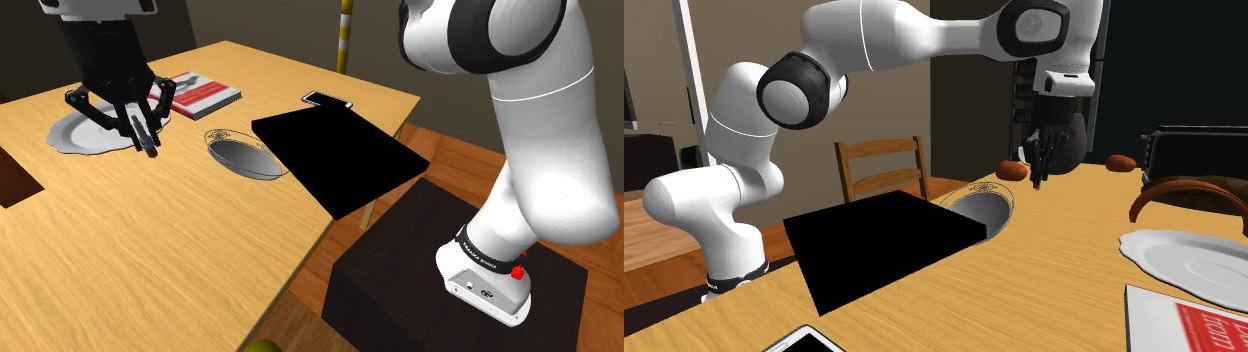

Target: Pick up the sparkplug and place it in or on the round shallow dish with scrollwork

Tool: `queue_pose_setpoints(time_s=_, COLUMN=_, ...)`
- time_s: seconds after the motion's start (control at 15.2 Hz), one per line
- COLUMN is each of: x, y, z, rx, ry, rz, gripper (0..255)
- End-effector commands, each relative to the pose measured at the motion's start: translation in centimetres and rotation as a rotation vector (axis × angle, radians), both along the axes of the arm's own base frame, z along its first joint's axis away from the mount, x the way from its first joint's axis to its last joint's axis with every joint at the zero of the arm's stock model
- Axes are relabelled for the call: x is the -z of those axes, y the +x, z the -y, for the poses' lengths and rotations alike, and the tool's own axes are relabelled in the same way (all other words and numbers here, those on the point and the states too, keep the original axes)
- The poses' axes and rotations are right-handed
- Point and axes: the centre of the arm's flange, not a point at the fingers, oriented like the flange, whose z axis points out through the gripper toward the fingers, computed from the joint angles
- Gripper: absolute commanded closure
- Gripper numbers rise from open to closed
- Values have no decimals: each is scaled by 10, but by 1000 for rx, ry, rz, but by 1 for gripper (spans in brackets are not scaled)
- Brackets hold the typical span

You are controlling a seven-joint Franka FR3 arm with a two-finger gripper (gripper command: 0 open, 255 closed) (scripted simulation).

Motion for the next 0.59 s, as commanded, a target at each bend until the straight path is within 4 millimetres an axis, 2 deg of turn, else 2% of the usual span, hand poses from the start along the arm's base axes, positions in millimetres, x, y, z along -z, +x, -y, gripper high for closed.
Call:
queue_pose_setpoints(time_s=0.0, x=-11, y=-1, z=0, rx=0, ry=0, rz=0, gripper=255)
queue_pose_setpoints(time_s=0.4, x=-41, y=-1, z=0, rx=0, ry=0, rz=0, gripper=255)
queue_pose_setpoints(time_s=0.53, x=-41, y=-11, z=24, rx=0, ry=0, rz=0, gripper=255)
